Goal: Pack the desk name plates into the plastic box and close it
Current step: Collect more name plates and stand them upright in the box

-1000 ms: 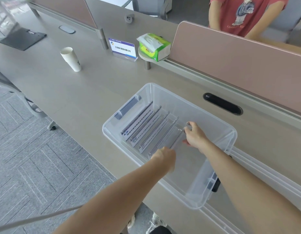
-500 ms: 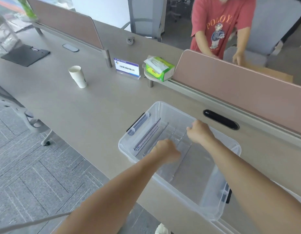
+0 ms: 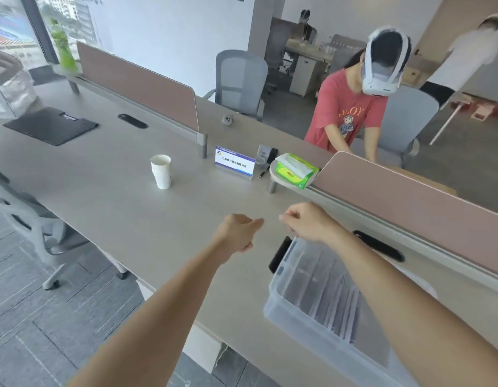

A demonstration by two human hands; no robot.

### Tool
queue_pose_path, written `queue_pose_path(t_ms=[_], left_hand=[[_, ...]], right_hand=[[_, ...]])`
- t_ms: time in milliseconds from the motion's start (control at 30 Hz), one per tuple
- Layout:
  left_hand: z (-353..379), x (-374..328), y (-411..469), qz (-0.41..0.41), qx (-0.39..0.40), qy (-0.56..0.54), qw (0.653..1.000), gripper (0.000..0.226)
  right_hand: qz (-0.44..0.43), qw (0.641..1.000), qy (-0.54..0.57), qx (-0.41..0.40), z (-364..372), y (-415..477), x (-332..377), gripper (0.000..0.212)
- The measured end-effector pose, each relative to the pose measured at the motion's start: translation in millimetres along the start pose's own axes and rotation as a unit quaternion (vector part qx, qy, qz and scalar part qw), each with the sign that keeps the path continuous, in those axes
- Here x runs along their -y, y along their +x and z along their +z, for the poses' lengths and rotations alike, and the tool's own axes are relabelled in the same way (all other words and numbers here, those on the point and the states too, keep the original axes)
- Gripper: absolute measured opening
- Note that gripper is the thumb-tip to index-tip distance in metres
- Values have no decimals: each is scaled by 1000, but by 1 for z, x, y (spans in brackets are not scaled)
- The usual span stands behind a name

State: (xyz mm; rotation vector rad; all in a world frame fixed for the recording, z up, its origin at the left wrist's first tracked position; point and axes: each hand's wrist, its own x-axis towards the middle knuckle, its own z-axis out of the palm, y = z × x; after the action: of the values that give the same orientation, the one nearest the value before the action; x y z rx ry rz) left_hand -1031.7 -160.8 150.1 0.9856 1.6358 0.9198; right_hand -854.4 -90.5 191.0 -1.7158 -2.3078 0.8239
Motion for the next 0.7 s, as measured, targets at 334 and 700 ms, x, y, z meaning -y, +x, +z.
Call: queue_pose_path(t_ms=[334, 700], left_hand=[[-84, 7, 56, 20, -79, -81, 993, 25], [-128, -27, 140, 16, -113, -134, 984, 35]], right_hand=[[-62, 997, 51, 21, 12, 64, 46, 32], [-61, 981, 184, 6, 47, 186, 60, 31]])
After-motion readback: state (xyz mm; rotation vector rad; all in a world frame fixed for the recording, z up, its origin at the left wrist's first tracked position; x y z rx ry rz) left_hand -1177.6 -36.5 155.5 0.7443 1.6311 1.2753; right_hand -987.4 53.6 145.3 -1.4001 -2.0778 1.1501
